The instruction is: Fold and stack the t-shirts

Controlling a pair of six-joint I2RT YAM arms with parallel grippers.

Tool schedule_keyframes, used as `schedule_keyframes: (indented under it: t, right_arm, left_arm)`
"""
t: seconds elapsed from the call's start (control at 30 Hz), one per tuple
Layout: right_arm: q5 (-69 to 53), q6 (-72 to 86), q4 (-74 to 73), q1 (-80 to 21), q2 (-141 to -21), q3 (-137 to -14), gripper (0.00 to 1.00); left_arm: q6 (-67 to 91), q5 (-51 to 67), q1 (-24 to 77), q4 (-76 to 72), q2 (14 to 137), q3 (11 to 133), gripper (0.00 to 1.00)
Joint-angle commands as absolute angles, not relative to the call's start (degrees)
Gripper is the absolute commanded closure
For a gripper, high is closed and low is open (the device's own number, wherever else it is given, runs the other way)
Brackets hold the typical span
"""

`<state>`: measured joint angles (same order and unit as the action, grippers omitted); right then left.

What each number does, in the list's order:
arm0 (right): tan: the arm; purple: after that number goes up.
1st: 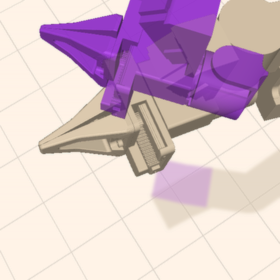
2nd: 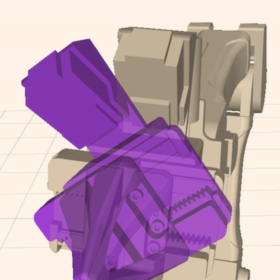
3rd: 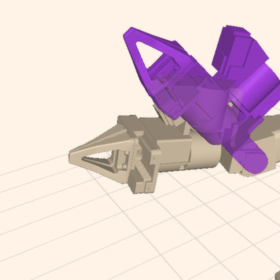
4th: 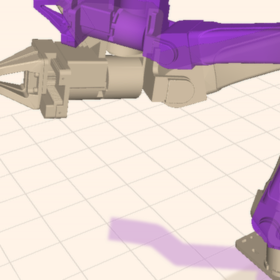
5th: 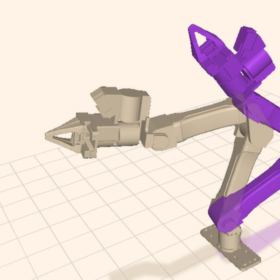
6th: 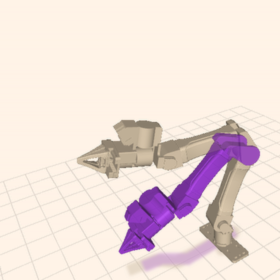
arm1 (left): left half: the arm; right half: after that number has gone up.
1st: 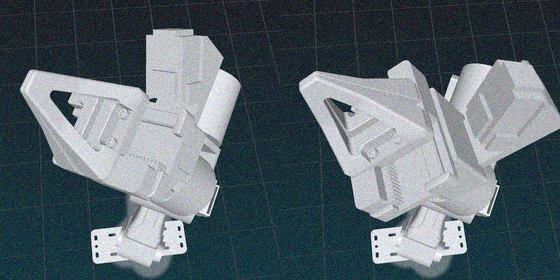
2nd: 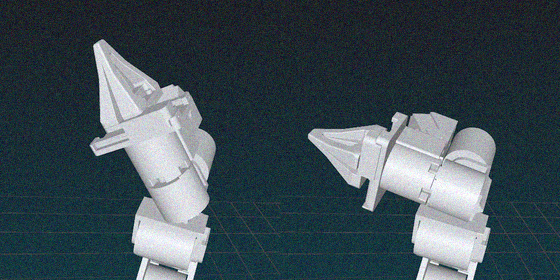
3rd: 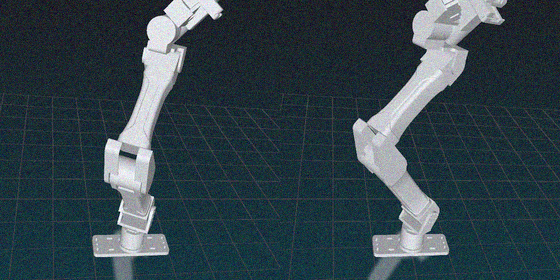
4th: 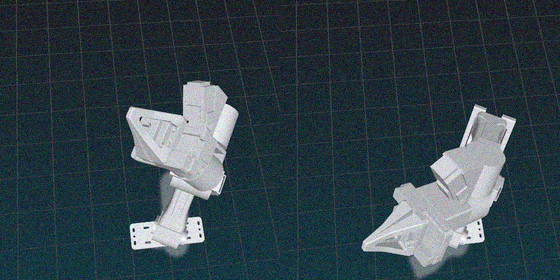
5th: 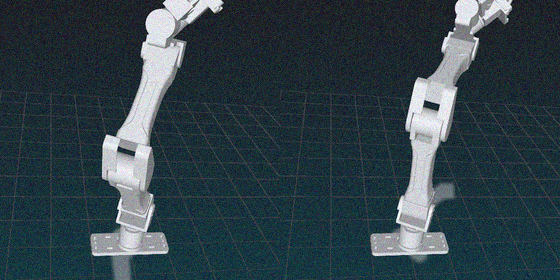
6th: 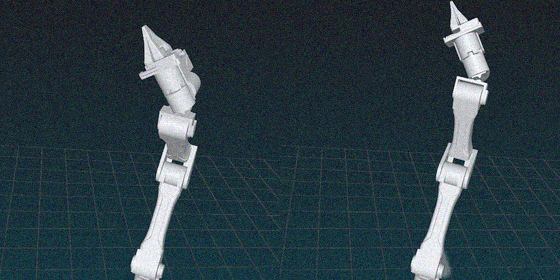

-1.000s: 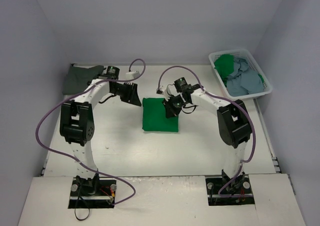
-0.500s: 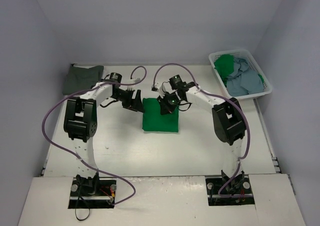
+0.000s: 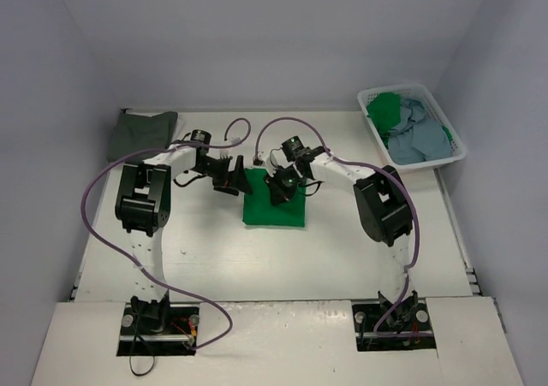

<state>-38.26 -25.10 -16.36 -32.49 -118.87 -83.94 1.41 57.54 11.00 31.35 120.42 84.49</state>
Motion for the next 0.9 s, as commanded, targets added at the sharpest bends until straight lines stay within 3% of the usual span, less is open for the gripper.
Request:
schedule_keyframes:
  t: [0.0,0.73,0.87]
  right_arm:
    - [-38.85,-25.49,-15.56,-32.87,-117.95,-83.50,1.00]
    - [-40.52,-25.49,-15.29,-32.26,-118.21,-84.20,1.00]
    - [-40.87,-25.49,-15.21,-32.26,-118.48,-84.29,1.00]
  left_arm:
    - [3.42,56.42,11.07,28.13,121.72,84.11,0.18]
    - [11.07,53.61,21.27,23.38,127.35,82.35,0.18]
    - [11.78,54.66,21.53,23.03,128.14,82.18,0.26]
